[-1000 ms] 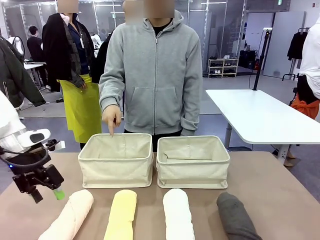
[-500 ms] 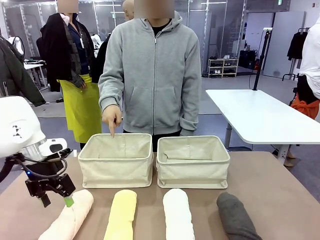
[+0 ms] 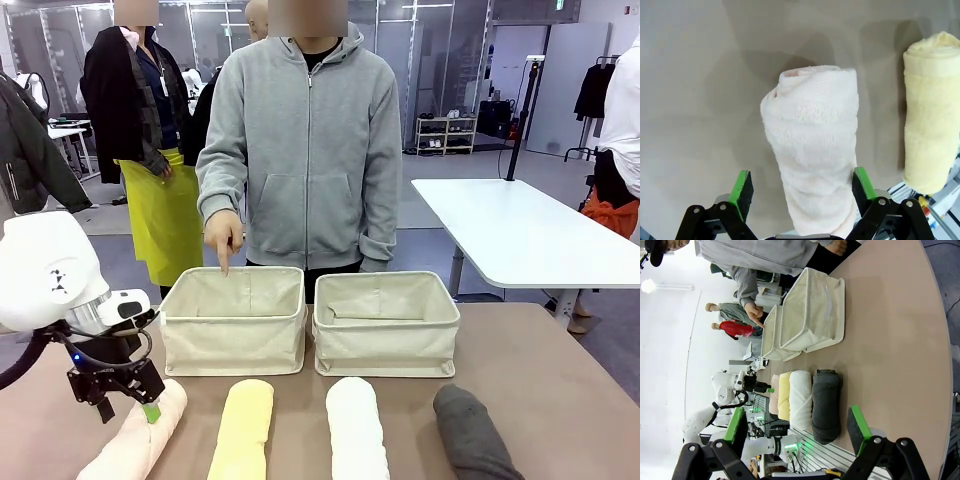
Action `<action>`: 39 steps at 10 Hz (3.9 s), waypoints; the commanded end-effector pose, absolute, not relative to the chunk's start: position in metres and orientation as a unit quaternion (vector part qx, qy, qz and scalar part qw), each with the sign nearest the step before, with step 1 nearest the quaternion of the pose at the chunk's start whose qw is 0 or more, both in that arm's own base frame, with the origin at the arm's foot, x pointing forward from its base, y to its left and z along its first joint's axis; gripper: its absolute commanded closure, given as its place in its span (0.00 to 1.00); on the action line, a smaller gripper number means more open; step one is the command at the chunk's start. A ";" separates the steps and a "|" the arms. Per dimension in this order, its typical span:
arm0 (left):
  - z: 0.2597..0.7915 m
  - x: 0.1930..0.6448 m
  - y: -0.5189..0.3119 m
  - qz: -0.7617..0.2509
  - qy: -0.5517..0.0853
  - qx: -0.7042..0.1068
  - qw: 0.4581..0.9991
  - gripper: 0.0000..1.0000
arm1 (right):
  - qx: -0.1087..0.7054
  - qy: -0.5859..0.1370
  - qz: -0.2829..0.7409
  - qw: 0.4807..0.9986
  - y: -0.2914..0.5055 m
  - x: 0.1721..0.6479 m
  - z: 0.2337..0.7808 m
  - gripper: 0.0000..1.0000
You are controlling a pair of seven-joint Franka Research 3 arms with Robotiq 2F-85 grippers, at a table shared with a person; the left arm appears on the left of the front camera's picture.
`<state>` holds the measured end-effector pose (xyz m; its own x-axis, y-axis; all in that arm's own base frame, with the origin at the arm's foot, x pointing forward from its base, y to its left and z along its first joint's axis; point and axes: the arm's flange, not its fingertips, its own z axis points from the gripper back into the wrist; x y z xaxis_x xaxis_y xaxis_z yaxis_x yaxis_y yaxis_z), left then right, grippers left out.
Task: Divide the towels into two baskets.
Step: Pick up one hotel-folded towel and place it in the Fabric basket indicated by the person.
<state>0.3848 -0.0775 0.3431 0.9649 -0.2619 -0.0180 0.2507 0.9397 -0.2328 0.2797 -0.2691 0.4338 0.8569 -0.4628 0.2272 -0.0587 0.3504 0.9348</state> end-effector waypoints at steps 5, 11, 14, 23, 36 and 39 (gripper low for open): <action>0.284 0.307 -0.084 -0.118 0.033 -0.115 0.986 0.14 | 0.559 -0.239 -0.126 0.784 -0.269 0.279 0.437 0.00; 0.298 0.306 -0.086 -0.133 0.023 -0.113 0.984 0.70 | 0.559 -0.239 -0.126 0.784 -0.269 0.279 0.437 0.00; 0.363 0.307 -0.077 -0.173 0.002 -0.112 0.979 0.64 | 0.559 -0.239 -0.126 0.784 -0.269 0.279 0.437 0.00; 0.498 0.319 -0.056 -0.281 -0.093 -0.116 0.948 0.64 | 0.559 -0.239 -0.126 0.784 -0.269 0.279 0.437 0.00; 0.552 0.525 -0.263 -0.700 -0.115 0.196 0.677 0.61 | 0.559 -0.239 -0.126 0.784 -0.269 0.279 0.437 0.00; 0.509 0.571 -0.276 -0.746 -0.092 0.154 0.641 0.61 | 0.559 -0.239 -0.126 0.784 -0.269 0.279 0.437 0.00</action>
<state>0.5602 -0.2728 0.5074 -0.0803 -0.9885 -0.1279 0.9244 -0.1219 0.3614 0.2799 -0.2691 0.4340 0.8570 -0.4625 0.2274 -0.0590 0.3502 0.9348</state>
